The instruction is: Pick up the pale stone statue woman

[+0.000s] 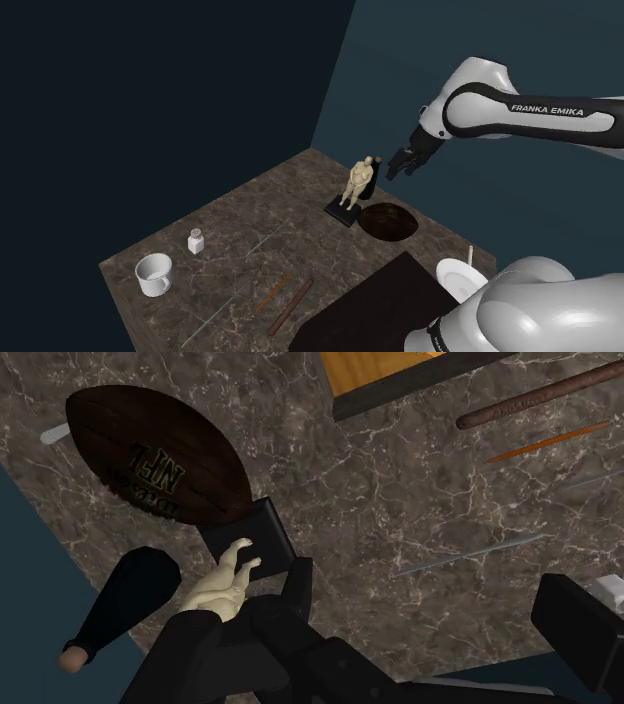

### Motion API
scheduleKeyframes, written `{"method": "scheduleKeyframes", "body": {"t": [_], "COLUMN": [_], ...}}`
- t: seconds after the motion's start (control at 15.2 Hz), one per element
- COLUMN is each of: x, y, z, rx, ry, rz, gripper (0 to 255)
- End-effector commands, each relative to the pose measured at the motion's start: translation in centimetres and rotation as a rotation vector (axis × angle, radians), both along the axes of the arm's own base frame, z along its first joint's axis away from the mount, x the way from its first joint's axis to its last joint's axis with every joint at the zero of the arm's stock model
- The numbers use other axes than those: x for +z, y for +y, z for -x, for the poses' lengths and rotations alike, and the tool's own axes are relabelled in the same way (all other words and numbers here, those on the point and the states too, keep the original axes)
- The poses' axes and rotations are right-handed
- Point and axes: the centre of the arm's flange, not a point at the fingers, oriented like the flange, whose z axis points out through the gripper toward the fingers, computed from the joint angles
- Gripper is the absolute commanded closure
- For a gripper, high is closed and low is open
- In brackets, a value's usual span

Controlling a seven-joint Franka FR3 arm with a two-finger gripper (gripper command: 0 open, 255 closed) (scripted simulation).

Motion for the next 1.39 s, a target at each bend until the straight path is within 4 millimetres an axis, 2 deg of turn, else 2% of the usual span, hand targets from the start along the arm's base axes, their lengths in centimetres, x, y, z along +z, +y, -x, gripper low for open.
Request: {"method": "scheduleKeyframes", "body": {"t": [0.0,0.66,1.32], "x": [-1.6,-9.6,-17.1], "y": [-1.8,-10.5,-19.0], "z": [-0.7,-5.6,-11.5], "rx": [0.003,0.017,0.03], "ry": [-0.026,-0.142,-0.257], "rz": [-0.001,-0.015,-0.028], "gripper": [0,0,0]}}
